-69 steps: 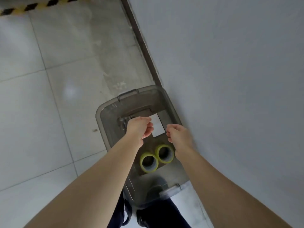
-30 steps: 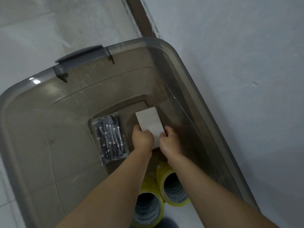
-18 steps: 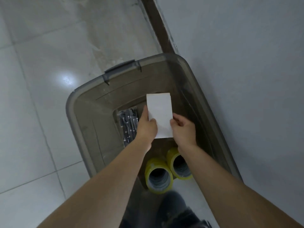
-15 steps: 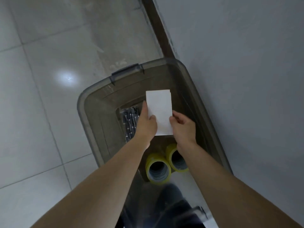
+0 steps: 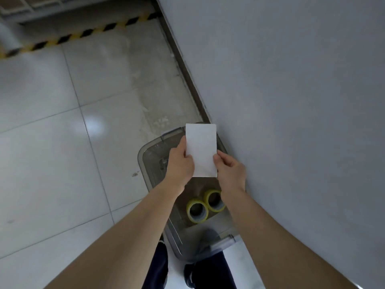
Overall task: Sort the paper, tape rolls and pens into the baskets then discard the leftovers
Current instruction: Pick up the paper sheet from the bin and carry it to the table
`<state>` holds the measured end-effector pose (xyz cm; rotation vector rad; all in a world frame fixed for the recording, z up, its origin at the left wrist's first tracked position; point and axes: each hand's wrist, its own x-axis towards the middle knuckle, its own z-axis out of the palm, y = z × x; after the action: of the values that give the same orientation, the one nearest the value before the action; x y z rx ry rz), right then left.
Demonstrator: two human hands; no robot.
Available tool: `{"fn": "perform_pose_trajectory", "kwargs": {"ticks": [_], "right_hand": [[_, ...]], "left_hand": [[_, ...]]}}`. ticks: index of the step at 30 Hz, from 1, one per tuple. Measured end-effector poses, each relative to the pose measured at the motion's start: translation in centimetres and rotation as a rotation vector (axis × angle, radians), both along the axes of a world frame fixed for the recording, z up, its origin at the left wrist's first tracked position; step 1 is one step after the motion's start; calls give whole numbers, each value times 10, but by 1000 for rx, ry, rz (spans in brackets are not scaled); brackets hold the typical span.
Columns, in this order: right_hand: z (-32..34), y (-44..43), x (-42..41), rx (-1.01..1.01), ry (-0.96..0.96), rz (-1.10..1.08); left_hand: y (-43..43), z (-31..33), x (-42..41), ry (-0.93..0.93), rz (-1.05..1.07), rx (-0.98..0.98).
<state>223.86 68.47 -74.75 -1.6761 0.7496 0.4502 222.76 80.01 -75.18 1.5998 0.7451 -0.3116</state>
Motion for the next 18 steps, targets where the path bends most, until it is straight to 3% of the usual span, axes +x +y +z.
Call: {"fn": "perform_pose_trajectory", "kwargs": {"ticks": [7, 18], "right_hand": [[100, 3, -3, 51, -97, -125], [235, 0, -55, 2, -205, -375]], "left_hand": [[6, 101, 3, -129, -14, 46], [4, 230, -19, -238, -299, 101]]}}
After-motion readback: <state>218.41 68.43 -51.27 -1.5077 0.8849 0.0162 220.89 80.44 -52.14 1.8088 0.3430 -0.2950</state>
